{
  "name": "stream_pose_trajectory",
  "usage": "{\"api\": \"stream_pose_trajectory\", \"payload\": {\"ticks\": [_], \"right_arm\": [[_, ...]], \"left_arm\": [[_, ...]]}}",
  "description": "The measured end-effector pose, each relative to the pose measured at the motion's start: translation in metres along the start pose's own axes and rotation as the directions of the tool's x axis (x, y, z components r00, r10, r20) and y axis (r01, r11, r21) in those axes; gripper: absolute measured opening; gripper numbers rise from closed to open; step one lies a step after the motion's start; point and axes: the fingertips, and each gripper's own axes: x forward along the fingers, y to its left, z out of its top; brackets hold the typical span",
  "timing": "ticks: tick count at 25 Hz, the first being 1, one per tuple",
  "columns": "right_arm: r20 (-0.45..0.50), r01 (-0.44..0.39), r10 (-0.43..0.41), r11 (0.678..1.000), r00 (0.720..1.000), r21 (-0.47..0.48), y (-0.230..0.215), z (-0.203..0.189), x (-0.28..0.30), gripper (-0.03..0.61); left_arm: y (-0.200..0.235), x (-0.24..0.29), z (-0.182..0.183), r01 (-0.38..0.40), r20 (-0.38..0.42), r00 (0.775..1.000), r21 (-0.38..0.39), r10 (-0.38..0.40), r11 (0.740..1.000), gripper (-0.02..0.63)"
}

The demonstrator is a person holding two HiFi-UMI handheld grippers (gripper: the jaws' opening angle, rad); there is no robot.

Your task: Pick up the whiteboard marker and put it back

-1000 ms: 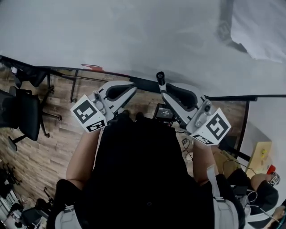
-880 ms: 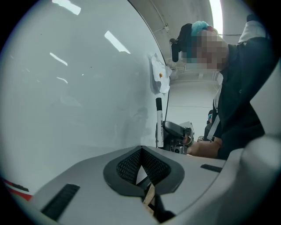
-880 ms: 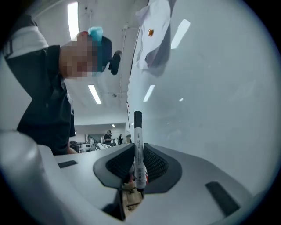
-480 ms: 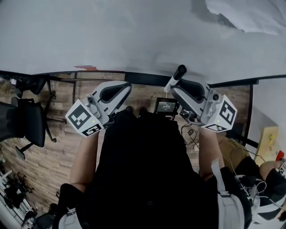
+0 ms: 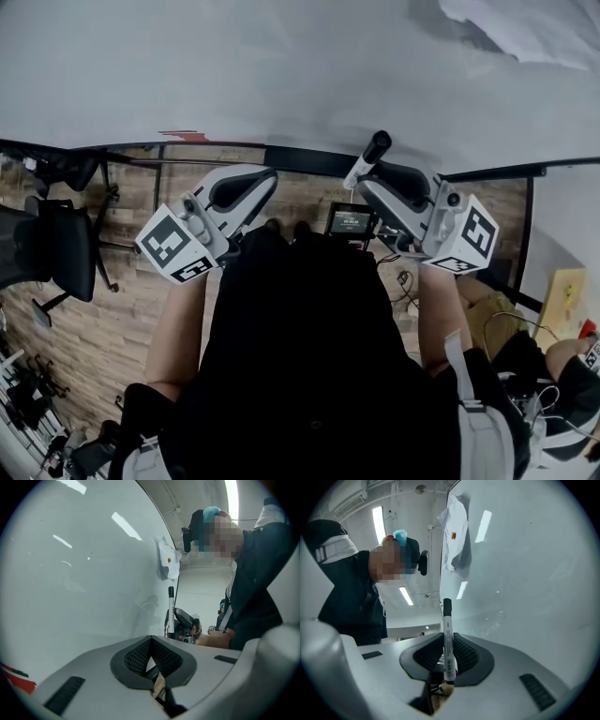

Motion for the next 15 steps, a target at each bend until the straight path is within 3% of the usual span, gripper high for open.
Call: {"api": "stream_pose_trajectory", "payload": {"ticks": [15], "right_arm": [[-0.006,0.008,-0.008,1.000,1.000,-0.003,-0.0009,-0.0017,-0.0010,0.074]], "left_arm": [[-0.0010,-0.0078,-0.0069,-0.019,-0.002,1.000,-0.012,0.019,1.000,0.011]]}}
